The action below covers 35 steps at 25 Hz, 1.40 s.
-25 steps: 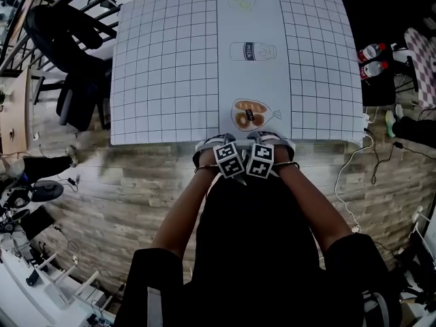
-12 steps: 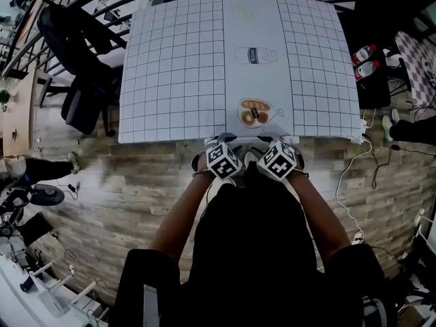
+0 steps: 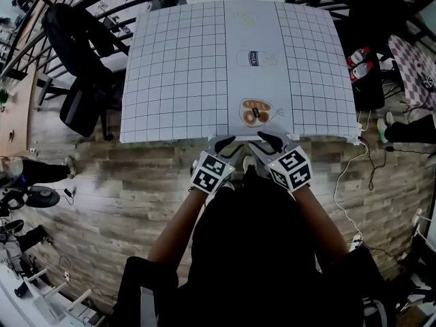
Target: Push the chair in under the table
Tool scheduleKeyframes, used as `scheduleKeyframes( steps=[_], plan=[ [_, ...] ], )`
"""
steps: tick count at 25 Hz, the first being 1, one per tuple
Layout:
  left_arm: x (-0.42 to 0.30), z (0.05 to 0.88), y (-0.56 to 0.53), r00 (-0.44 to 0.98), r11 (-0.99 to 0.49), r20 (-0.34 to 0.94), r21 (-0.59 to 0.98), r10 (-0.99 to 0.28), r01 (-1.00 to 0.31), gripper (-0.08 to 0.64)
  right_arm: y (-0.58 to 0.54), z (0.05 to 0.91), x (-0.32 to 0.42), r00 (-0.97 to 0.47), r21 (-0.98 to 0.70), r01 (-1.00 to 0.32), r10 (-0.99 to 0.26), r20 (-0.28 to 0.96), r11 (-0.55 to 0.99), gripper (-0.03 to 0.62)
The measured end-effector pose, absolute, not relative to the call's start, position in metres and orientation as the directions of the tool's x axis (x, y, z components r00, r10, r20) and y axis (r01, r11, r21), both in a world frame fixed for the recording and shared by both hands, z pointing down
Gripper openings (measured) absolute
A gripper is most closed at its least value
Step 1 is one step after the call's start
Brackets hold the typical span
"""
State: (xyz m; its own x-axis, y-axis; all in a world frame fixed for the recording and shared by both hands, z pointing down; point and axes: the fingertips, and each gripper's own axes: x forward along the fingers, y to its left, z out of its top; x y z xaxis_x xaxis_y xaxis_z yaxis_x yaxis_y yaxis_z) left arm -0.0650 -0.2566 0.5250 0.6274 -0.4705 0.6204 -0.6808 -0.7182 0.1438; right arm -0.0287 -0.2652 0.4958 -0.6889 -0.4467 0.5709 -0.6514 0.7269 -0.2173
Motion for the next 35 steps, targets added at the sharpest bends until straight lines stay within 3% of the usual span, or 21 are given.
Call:
scheduleKeyframes(
  steps=[7, 12, 14, 19, 24, 35],
  plan=[
    [-0.088, 0.448, -0.235, 0.652, -0.631, 0.417, 0.211, -0.633, -0.747, 0.087, -0.240, 0.414, -0.032, -0.674, -0.208, -0.730, -0.639, 0.371, 0.650, 0.088],
    [-0.079, 0.404, -0.230, 0.684, -0.643, 0.303, 0.237, -0.664, -0.729, 0.011, -0.234, 0.392, -0.030, -0.635, -0.177, -0.766, -0.686, 0.355, 0.618, 0.036],
    [-0.078, 0.391, -0.232, 0.678, -0.644, 0.275, 0.215, -0.682, -0.734, 0.011, -0.234, 0.384, -0.030, -0.631, -0.186, -0.773, -0.706, 0.322, 0.606, 0.000],
    [-0.079, 0.369, -0.216, 0.632, -0.618, 0.216, 0.135, -0.744, -0.774, 0.011, -0.216, 0.375, -0.027, -0.590, -0.181, -0.808, -0.769, 0.246, 0.561, -0.002],
    [-0.095, 0.349, -0.202, 0.580, -0.561, 0.137, 0.154, -0.803, -0.813, 0.011, -0.210, 0.356, -0.030, -0.533, -0.102, -0.846, -0.824, 0.194, 0.523, -0.003],
    [-0.141, 0.344, -0.178, 0.475, -0.467, 0.108, 0.091, -0.873, -0.880, 0.011, -0.192, 0.335, -0.058, -0.527, -0.052, -0.849, -0.837, 0.146, 0.525, -0.003]
  ],
)
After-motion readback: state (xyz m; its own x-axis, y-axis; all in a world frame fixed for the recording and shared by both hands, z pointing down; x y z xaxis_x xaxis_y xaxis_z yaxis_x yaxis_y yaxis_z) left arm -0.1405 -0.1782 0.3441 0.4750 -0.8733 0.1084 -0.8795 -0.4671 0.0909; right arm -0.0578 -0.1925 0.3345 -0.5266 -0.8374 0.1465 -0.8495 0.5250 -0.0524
